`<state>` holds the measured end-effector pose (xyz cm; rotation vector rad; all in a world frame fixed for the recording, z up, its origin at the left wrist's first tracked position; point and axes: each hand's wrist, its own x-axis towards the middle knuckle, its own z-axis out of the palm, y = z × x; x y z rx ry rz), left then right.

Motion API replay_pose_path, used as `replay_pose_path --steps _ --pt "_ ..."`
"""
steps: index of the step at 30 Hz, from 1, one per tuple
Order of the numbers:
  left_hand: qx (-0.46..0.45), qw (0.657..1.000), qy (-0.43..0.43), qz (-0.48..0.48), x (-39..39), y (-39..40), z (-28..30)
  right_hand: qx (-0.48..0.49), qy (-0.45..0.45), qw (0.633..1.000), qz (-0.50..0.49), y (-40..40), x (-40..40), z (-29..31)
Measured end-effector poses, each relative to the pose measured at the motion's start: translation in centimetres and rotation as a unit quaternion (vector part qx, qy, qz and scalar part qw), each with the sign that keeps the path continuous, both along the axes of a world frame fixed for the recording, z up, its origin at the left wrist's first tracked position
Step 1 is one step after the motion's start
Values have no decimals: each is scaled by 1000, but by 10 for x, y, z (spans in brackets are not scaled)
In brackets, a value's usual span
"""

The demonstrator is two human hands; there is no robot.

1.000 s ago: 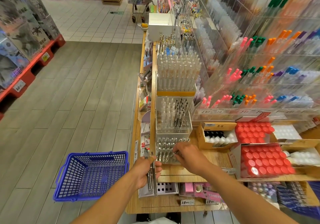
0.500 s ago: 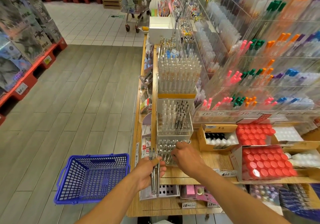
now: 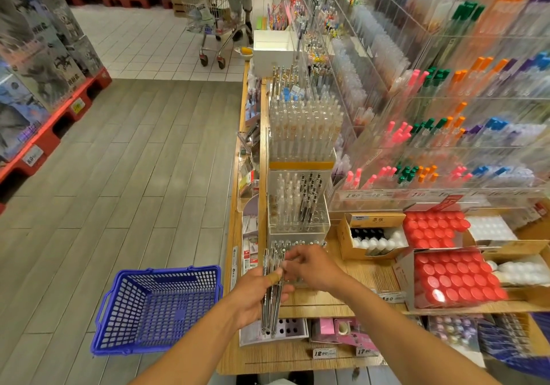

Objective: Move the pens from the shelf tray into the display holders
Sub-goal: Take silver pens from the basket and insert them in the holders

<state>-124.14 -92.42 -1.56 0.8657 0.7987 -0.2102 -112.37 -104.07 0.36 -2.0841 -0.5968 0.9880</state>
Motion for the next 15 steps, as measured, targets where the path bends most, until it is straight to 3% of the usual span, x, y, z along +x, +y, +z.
replay_pose_path --steps 9,15 --pt "5 1000 -10 -20 0 0 3 24 91 994 -48 1 1 4" --pt "10 999 17 38 5 5 -6 30 -35 998 -44 -1 10 9"
